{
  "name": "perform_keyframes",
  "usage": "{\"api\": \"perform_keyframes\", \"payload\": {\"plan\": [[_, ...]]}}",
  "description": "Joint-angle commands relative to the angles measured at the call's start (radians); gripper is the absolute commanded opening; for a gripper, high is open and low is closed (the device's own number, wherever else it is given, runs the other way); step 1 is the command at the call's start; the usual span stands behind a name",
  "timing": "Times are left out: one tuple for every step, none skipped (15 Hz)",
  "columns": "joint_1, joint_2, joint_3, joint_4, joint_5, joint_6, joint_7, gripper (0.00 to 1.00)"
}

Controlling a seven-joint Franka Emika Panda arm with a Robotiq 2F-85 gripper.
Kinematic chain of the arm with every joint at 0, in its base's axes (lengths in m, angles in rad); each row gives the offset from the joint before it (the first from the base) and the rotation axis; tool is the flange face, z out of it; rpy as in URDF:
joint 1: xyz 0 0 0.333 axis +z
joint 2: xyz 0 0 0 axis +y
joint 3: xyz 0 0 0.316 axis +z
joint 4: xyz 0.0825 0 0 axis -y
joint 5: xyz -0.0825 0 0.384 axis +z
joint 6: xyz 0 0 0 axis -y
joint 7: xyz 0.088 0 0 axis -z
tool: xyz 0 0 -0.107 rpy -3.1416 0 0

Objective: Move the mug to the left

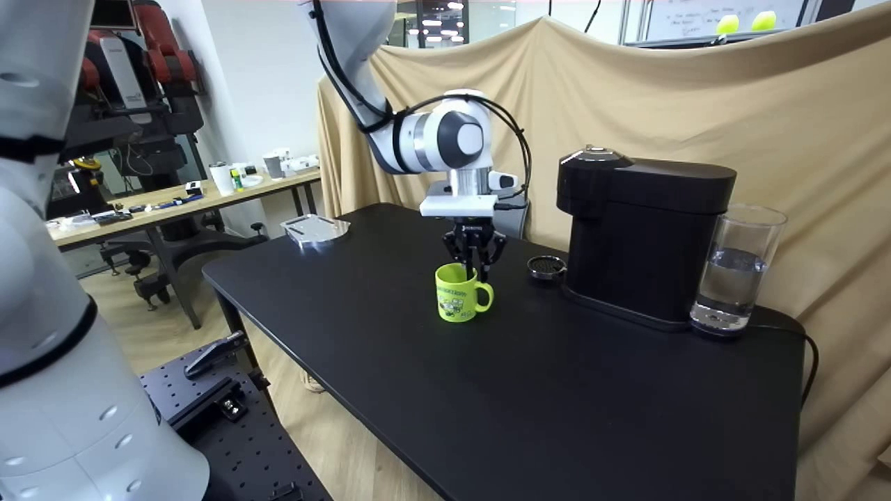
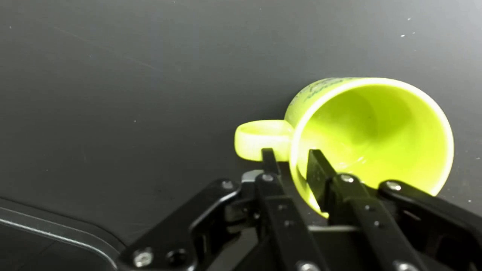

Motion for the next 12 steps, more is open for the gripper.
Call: {"api": "perform_keyframes", "payload": {"plan": [[-0.002,0.013,0.013,0.025,-0.022,0.018,-0.031,0.01],[-0.007,0.01,0.021,0.02,-0.014,0.022,-0.05,0.0],[-0.009,0.006,0.026,0.017,-0.01,0.027,-0.062,0.0],[-0.015,0.0,0.037,0.014,0.001,0.028,-0.082,0.01],[-0.018,-0.003,0.046,0.009,0.01,0.031,-0.097,0.02],[-0.02,-0.008,0.055,0.004,0.019,0.038,-0.109,0.02],[-0.024,-0.013,0.069,-0.001,0.033,0.044,-0.121,0.02],[-0.027,-0.017,0.084,-0.004,0.05,0.049,-0.133,0.02],[-0.031,-0.019,0.104,-0.007,0.078,0.057,-0.147,0.02],[-0.035,-0.018,0.124,-0.008,0.106,0.064,-0.159,0.02],[-0.043,-0.015,0.149,-0.006,0.142,0.063,-0.18,0.02],[-0.044,-0.011,0.168,-0.003,0.171,0.062,-0.19,0.02]]}}
